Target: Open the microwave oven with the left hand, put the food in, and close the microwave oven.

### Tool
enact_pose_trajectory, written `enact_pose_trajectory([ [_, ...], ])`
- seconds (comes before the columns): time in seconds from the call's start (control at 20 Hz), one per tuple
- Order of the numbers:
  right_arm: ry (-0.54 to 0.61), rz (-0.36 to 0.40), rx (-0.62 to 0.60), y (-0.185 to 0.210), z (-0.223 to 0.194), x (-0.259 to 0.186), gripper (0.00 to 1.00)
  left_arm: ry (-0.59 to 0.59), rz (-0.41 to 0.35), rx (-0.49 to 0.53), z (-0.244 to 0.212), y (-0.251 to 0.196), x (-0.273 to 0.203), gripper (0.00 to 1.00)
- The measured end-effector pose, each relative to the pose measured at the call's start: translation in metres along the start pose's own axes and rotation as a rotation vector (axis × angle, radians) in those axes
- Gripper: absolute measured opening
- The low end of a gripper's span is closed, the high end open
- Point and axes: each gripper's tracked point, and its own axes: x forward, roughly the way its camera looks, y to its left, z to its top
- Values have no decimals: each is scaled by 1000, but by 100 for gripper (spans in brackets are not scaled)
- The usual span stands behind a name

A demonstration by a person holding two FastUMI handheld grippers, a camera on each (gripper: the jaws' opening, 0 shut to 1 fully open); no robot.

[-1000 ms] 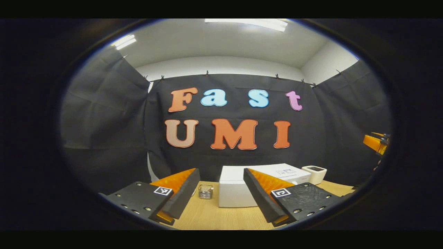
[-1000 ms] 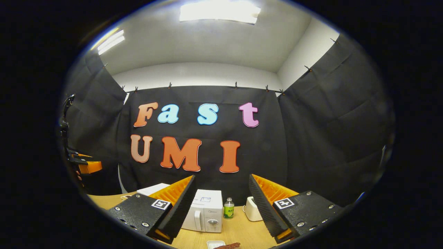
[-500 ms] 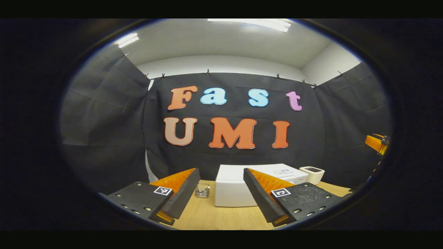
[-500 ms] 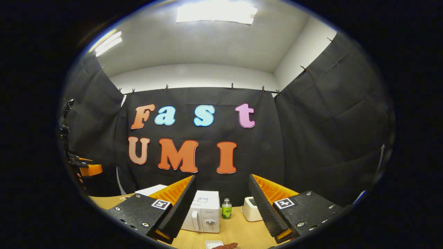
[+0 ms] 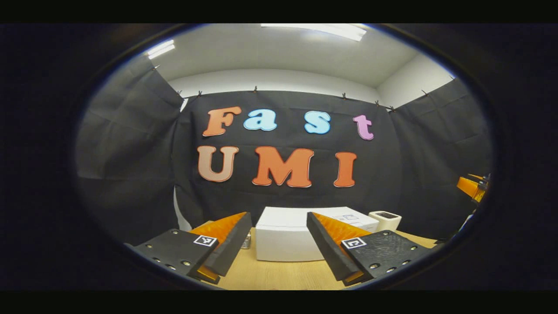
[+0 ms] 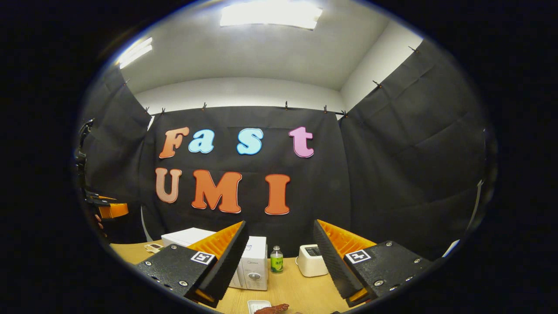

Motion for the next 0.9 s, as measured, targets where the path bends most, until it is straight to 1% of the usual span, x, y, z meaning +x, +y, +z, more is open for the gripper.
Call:
enact_pose_trajectory([
  [0.1, 4, -11, -11, -8, -7, -2, 93, 4, -32, 2, -11, -26, 8, 87],
  [0.2, 10, -21, 5, -14, -17, -6, 93, 7, -73, 8, -27, -54, 16, 88],
  [0.35, 33, -1, 46, -15, -36, -11, 93, 37, -146, 13, -59, -103, 28, 88],
  [0.5, 61, -5, 57, -24, -57, -9, 93, 63, -211, 16, -91, -150, 39, 87],
  [0.7, 98, -13, 72, -35, -83, -6, 93, 108, -234, 25, -141, -194, 60, 88],
  [0.9, 106, -14, 46, -47, -101, -6, 93, 178, -230, 16, -190, -221, 83, 88],
])
